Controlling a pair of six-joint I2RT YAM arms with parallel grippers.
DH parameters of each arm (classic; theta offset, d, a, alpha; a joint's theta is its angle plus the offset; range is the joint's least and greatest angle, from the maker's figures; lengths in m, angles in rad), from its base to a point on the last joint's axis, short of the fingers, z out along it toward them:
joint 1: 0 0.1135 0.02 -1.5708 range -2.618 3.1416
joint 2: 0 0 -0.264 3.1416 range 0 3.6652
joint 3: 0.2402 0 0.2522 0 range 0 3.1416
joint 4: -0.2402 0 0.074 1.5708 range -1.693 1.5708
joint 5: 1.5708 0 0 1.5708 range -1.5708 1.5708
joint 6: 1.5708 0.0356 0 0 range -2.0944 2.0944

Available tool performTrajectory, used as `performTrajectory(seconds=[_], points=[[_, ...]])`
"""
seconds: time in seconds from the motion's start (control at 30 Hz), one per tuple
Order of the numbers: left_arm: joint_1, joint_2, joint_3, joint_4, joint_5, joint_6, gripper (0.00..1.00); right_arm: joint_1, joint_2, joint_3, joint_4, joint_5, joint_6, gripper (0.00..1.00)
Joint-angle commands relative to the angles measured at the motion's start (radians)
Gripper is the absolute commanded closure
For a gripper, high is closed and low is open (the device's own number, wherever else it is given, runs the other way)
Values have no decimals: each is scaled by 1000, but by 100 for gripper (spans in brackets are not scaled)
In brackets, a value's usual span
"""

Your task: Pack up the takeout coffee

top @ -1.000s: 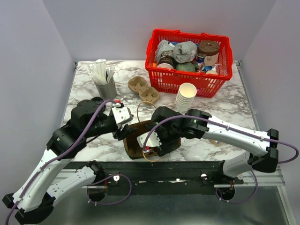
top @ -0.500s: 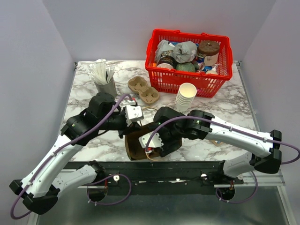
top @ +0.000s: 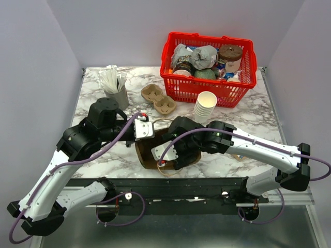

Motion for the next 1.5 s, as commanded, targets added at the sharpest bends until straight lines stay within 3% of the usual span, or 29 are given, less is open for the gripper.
performTrajectory(seconds=[0.0, 0.23, 0.67, 1.47], points=[[-3, -45, -54, 27, 14, 94, 100, 4, -2, -51, 65, 48, -1, 50], [-88, -122, -201, 132, -50, 22, 100, 4, -9, -135, 172, 89, 32, 49], [-197, -133, -244, 198, -63, 2, 100, 4, -16, -201, 198, 172, 17, 46], [-174, -180, -339, 345, -90, -95, 100, -60, 119, -200, 238, 114, -104, 47]])
